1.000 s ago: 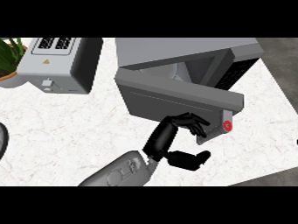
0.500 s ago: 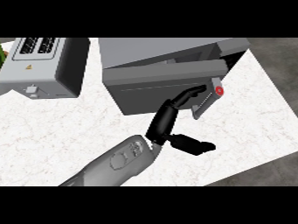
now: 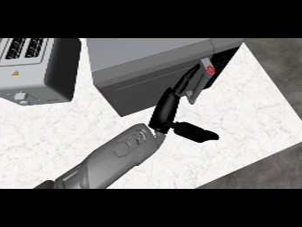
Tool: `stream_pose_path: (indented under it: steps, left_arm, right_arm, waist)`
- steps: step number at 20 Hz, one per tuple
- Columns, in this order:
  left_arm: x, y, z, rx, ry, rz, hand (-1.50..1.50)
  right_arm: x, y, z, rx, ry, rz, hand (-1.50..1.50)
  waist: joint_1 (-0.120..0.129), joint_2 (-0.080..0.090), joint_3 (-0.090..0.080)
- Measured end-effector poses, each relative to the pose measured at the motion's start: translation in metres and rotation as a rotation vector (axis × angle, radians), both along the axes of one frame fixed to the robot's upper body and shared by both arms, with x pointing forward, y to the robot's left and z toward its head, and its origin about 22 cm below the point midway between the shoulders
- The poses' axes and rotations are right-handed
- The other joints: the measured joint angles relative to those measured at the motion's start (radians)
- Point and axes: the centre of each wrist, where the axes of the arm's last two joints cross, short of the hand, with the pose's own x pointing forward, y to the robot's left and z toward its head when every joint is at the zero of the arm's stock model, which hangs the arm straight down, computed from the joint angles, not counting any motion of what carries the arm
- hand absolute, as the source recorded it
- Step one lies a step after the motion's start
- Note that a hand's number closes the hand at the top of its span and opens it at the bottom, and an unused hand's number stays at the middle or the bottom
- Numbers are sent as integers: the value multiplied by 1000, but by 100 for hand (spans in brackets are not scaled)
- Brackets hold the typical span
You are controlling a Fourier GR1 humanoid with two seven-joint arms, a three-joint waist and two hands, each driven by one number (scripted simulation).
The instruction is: Pick up the milk, place it into the microwave and close the microwave
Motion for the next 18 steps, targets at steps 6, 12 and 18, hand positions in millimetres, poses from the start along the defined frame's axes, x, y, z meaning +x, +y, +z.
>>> stream_pose_path:
  steps: [6,12,18]
  left_arm:
    - [2,1,-3,-9,-19,14,-150]
    - [2,2,-6,-22,-41,25,-150]
    - [3,1,-8,-31,-54,30,-150]
  right_arm:
    - [6,-2,10,4,-16,41,-150]
    - [10,-6,16,1,-15,50,-150]
    - [14,-11,23,-3,-14,49,-150]
  waist:
    - [-20,2,0]
    - [-34,5,0]
    - [-46,7,0]
